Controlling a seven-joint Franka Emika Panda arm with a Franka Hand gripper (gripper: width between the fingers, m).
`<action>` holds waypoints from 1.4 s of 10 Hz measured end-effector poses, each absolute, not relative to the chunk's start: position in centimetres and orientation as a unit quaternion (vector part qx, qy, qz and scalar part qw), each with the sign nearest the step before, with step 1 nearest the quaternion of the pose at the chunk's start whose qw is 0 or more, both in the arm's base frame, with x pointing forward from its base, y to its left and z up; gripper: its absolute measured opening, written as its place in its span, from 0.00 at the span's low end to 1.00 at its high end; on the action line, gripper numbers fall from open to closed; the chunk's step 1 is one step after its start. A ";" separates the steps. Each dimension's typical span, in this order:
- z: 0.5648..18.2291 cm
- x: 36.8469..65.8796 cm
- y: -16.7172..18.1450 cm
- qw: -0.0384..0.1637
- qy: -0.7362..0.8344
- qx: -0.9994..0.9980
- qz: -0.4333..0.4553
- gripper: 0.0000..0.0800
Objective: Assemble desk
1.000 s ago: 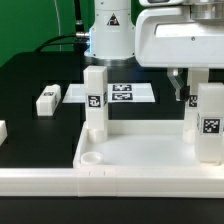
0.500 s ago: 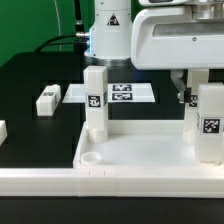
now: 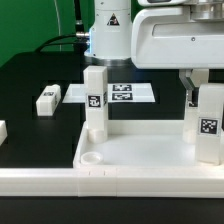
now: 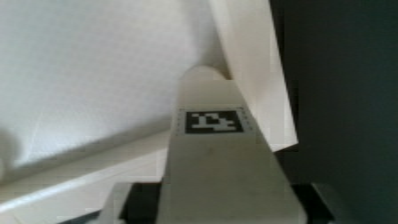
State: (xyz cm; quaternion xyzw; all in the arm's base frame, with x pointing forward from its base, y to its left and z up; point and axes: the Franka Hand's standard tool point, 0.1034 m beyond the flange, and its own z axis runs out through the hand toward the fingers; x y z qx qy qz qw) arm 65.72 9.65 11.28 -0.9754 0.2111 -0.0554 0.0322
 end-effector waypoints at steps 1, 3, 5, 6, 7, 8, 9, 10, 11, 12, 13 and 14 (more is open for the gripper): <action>11.3 65.7 9.6 0.034 0.251 -0.966 -0.054 0.36; 11.3 65.8 9.0 0.042 0.356 -0.932 -0.049 0.36; 11.3 65.7 9.1 0.046 0.441 -0.895 -0.045 0.36; 11.2 65.7 9.1 0.048 0.477 -0.876 -0.045 0.36; 11.2 65.7 9.1 0.051 0.515 -0.854 -0.044 0.36; 11.2 65.7 9.2 0.052 0.537 -0.841 -0.044 0.36; 11.2 65.7 9.3 0.055 0.586 -0.807 -0.041 0.36; 11.2 65.7 9.3 0.056 0.623 -0.779 -0.039 0.36; 11.2 65.7 9.1 0.057 0.638 -0.767 -0.037 0.36; 11.2 65.7 9.1 0.060 0.670 -0.739 -0.035 0.36; 11.2 65.7 8.8 0.061 0.679 -0.731 -0.032 0.36; 11.2 65.7 8.6 0.060 0.692 -0.719 -0.031 0.36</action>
Offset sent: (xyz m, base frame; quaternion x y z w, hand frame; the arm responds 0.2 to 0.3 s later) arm 0.0003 0.0051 0.0005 0.0463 -0.0042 0.3108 0.9493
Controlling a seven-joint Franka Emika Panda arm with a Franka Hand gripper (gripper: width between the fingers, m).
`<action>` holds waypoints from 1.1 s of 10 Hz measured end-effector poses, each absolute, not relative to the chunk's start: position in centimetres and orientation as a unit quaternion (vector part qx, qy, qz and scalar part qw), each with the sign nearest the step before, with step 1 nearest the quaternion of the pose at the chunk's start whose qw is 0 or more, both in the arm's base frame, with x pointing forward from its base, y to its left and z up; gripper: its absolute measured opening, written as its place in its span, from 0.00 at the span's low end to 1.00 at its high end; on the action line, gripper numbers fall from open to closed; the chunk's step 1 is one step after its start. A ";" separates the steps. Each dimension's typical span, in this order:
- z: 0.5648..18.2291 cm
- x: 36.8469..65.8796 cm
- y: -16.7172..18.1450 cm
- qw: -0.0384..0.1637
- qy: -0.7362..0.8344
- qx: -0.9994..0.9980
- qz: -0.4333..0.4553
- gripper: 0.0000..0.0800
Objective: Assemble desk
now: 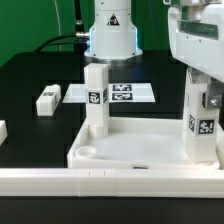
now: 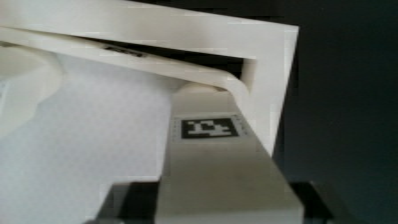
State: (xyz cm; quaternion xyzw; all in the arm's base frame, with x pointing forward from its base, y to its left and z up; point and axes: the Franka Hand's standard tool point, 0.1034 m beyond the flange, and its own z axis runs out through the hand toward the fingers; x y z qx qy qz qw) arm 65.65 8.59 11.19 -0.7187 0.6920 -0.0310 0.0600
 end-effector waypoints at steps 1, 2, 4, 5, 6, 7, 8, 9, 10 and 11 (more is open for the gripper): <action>11.2 65.6 8.6 0.060 0.691 -0.719 -0.031 0.36; 11.2 65.6 8.6 0.059 0.680 -0.730 -0.032 0.36; 11.0 65.4 8.7 0.054 0.648 -0.759 -0.030 0.71; 11.0 65.3 8.7 0.049 0.613 -0.788 -0.029 0.71; 11.0 65.3 8.7 0.045 0.562 -0.825 -0.033 0.80; 11.0 65.3 8.6 0.044 0.530 -0.846 -0.035 0.81; 11.0 65.3 8.6 0.040 0.478 -0.877 -0.039 0.81; 11.0 65.3 8.5 0.038 0.431 -0.900 -0.041 0.81; 11.1 65.4 8.5 0.036 0.399 -0.915 -0.043 0.81; 11.1 65.4 8.5 0.029 0.345 -0.937 -0.047 0.81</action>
Offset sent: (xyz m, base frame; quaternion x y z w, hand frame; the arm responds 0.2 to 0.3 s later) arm -0.0025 0.0023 -0.0024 -0.0353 0.0022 -0.0967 0.9947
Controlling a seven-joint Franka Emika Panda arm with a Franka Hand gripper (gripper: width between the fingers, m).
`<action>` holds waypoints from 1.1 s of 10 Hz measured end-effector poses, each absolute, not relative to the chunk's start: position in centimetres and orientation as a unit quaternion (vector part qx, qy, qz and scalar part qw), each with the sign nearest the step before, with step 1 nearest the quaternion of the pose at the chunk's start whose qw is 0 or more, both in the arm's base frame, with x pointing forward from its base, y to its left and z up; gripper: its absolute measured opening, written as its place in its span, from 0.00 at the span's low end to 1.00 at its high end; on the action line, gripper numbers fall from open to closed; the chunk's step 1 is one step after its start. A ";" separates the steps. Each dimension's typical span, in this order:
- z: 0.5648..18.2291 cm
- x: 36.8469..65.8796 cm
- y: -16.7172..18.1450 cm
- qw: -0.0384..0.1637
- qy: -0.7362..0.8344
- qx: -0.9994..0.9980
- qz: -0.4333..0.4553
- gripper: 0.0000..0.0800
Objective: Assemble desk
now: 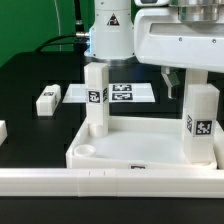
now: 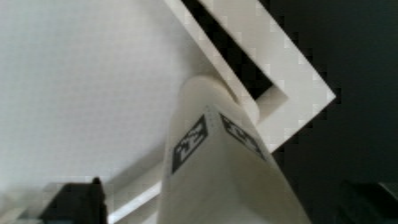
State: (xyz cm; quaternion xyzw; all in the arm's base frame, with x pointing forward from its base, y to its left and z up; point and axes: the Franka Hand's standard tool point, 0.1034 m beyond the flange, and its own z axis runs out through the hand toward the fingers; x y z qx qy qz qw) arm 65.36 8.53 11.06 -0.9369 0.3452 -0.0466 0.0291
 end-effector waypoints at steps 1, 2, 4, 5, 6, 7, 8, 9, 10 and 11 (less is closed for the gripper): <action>11.1 65.4 8.6 0.024 0.291 -0.955 -0.050 0.81; 11.2 65.5 8.6 0.022 0.246 -0.968 -0.053 0.81; 11.6 65.6 8.8 0.017 0.188 -0.980 -0.057 0.81; 11.8 65.6 8.9 0.016 0.155 -0.986 -0.059 0.81; 12.0 65.6 8.9 0.016 0.144 -0.988 -0.060 0.81; 12.0 65.6 9.0 0.011 0.105 -0.992 -0.061 0.81; 12.0 65.6 9.1 0.011 0.081 -0.995 -0.061 0.81; 12.0 65.6 9.0 0.010 0.074 -0.995 -0.061 0.81; 11.9 65.6 8.9 0.010 0.075 -0.995 -0.061 0.68; 11.9 65.6 8.8 0.010 0.077 -0.995 -0.061 0.68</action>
Offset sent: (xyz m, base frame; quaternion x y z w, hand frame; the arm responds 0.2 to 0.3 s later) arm -0.0057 0.0117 0.0108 0.0067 -0.0019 -0.2011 0.9795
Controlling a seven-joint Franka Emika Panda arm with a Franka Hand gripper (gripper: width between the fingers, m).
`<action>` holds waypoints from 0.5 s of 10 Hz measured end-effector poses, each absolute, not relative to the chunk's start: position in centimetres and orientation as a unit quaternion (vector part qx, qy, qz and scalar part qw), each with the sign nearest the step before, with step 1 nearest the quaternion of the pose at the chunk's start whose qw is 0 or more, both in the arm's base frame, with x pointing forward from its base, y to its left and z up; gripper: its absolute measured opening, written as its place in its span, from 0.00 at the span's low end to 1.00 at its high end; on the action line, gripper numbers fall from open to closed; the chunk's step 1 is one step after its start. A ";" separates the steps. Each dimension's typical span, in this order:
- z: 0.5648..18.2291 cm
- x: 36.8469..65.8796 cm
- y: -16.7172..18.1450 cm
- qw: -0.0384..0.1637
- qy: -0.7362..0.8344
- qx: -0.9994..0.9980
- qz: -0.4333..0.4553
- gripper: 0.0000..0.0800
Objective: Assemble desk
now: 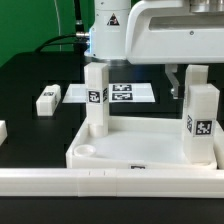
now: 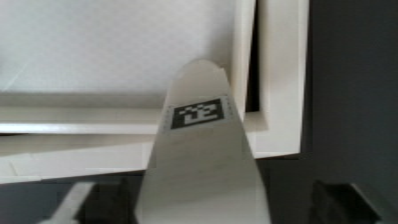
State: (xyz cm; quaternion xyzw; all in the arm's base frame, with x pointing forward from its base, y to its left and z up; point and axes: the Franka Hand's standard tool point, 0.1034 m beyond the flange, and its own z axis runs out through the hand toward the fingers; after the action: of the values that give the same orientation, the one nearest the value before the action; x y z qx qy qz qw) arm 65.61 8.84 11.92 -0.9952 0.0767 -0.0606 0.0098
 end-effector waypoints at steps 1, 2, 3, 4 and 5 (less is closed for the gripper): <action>11.9 65.6 8.8 0.010 0.081 -0.995 -0.060 0.46; 11.9 65.6 8.8 0.011 0.094 -0.994 -0.060 0.36; 11.9 65.6 8.8 0.011 0.095 -0.994 -0.060 0.36; 11.9 65.6 8.8 0.012 0.113 -0.992 -0.060 0.36; 11.9 65.6 8.8 0.014 0.148 -0.987 -0.059 0.36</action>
Offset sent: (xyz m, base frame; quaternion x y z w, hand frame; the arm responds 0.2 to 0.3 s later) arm 0.0000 0.0000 0.0000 0.0000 0.0000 0.0650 0.9979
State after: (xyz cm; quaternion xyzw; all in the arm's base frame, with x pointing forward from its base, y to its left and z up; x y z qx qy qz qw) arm 65.60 8.81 11.87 -0.9871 0.1482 -0.0594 0.0143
